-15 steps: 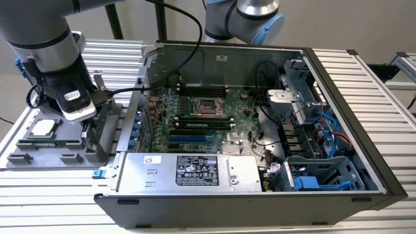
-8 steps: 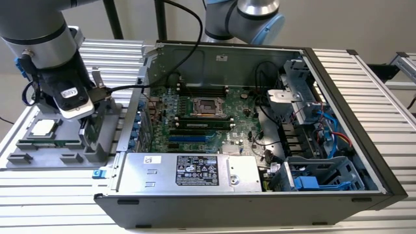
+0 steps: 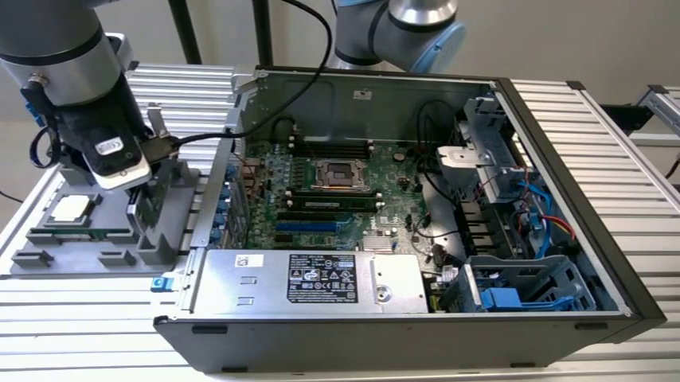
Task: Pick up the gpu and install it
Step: 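Pick up the gpu and move the gpu toward the slot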
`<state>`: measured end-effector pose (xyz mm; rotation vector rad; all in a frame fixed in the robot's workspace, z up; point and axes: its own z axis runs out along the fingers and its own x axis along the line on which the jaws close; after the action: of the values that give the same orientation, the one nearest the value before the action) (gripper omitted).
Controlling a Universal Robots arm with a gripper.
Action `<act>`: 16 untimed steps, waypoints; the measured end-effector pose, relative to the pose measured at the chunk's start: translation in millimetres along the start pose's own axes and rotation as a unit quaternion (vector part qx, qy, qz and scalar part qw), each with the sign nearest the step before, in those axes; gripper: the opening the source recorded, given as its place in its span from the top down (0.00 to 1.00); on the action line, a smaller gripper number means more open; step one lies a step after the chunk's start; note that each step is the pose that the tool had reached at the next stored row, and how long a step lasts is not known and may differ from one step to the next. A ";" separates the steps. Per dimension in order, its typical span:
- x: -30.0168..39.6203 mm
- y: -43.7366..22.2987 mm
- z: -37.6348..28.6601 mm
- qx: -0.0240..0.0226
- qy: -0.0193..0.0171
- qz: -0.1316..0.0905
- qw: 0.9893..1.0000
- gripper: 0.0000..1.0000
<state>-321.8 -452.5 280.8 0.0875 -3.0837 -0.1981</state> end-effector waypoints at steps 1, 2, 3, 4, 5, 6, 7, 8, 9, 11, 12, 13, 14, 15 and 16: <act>0.1 0.1 -1.6 -0.001 0.000 0.000 1.000 1.00; 0.2 0.4 -3.5 -0.002 0.000 0.000 1.000 1.00; 0.3 0.6 -5.6 -0.002 0.000 0.000 1.000 1.00; 0.3 0.8 -7.7 -0.002 0.000 0.000 1.000 1.00; 0.4 1.0 -9.8 -0.003 0.000 0.000 1.000 1.00; 0.5 1.1 -11.9 -0.004 0.000 0.000 1.000 1.00; 0.6 1.1 -13.6 -0.007 0.000 0.000 1.000 1.00; 0.7 1.0 -14.8 -0.010 0.000 -0.001 1.000 1.00; 0.8 1.0 -15.6 -0.012 0.000 -0.001 1.000 1.00; 0.8 1.1 -16.5 -0.016 0.000 -0.001 1.000 1.00; 0.8 1.2 -16.9 -0.021 -0.001 -0.001 1.000 1.00; 0.8 1.2 -17.2 -0.025 -0.001 -0.001 1.000 1.00; 0.8 1.2 -17.5 -0.029 -0.001 0.000 1.000 1.00; 0.9 1.3 -17.9 -0.033 -0.002 0.001 0.999 1.00; 0.9 1.3 -18.5 -0.037 -0.002 0.002 0.999 1.00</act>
<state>-321.8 -453.6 299.3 0.0795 -3.0762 -0.3123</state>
